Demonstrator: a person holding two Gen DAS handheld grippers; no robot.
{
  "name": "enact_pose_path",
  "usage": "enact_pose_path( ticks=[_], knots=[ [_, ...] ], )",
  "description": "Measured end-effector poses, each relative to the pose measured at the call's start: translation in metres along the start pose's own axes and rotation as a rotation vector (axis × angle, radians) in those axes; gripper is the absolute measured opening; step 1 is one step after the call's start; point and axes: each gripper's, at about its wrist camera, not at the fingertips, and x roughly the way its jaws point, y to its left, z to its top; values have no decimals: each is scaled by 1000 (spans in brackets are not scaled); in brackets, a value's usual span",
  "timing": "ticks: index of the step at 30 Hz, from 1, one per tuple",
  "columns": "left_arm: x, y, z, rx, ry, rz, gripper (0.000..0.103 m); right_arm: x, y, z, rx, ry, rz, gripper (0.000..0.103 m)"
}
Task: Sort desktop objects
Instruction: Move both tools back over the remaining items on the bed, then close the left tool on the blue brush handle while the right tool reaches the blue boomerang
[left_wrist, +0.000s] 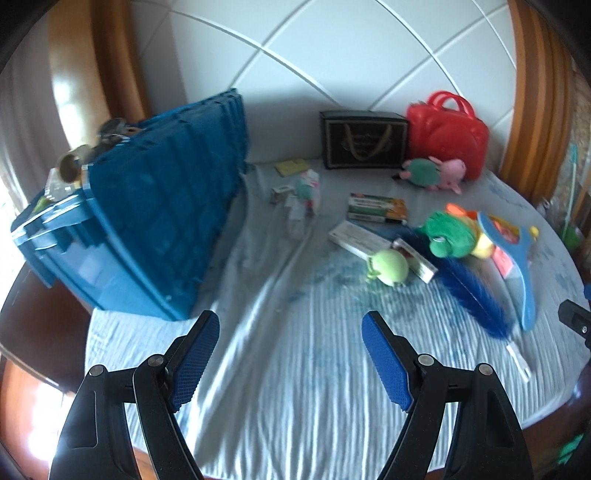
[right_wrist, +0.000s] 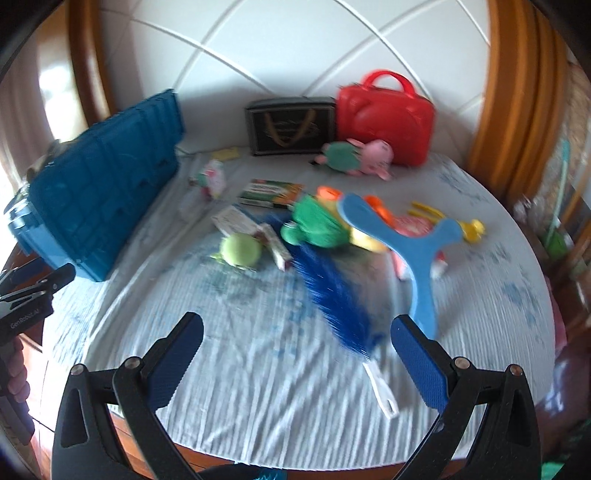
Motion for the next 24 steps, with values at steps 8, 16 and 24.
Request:
enact_pose_path(
  ticks=[8,16,24],
  knots=[
    [50,-42,25,73,47,-91,80,22,-53,5,88,61,-131,103],
    [97,-84,33,135,123,-150,80,53,-83,-3,119,141,-177,103],
    [118,-129,37,122,170,-116,80,81,-138,4,126,167,-156,103]
  ],
)
